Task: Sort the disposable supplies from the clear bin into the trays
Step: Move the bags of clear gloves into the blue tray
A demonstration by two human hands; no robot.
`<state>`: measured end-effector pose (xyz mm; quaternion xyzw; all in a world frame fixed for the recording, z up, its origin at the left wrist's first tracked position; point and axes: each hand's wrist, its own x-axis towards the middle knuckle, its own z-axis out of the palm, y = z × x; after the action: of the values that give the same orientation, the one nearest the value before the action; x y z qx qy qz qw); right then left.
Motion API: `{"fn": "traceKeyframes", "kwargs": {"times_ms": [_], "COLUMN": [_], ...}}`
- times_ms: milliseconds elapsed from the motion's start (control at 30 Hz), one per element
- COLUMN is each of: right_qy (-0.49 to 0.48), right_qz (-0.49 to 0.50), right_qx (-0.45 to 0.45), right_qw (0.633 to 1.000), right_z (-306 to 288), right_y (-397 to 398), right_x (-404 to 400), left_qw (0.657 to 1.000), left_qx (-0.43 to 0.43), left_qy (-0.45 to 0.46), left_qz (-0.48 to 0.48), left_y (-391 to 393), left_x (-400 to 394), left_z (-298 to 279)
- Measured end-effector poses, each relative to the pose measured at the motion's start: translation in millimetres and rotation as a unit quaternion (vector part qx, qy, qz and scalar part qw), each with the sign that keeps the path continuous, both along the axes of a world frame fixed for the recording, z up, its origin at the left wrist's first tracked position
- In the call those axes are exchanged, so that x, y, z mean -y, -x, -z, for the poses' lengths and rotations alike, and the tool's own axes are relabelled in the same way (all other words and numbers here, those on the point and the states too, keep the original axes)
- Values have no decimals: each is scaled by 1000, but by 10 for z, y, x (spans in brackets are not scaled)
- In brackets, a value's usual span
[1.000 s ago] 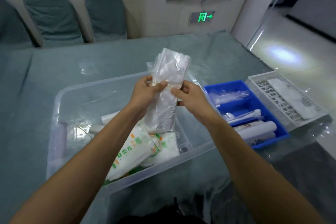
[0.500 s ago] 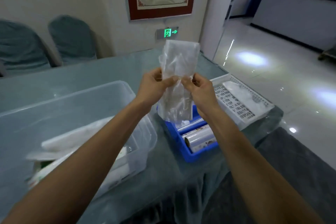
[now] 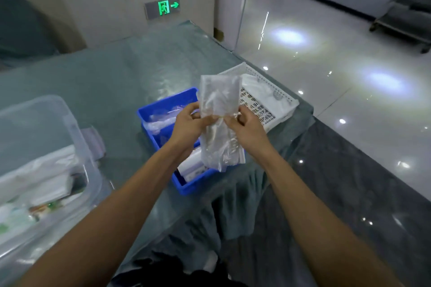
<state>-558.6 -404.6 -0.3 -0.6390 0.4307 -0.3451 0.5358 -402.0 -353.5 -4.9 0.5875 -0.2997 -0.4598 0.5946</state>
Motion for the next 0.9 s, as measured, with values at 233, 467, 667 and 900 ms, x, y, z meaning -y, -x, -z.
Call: {"fn": "traceKeyframes", "kwargs": {"times_ms": [233,467,667,900], "right_qy": [39,129,189,254], "right_qz": [-44,-125,-185,-269], "right_qx": [-84,-211,-283,-312], "right_qw": [995,961,922,875], "right_z": [353,412,464,586], "right_y": [-140,-549,-883,-1204], "right_x": [330,908,1349,1579], "left_qw": [998,999,949,819], "left_qx": [-45,26,253,462], "left_qy": [-45,-29,-190,-298], "left_qz": [-21,-35,13,166], "left_y": [-91,-504,-831,-875], "left_x": [202,414,354,440], "left_z": [430,848,1428,1666]}}
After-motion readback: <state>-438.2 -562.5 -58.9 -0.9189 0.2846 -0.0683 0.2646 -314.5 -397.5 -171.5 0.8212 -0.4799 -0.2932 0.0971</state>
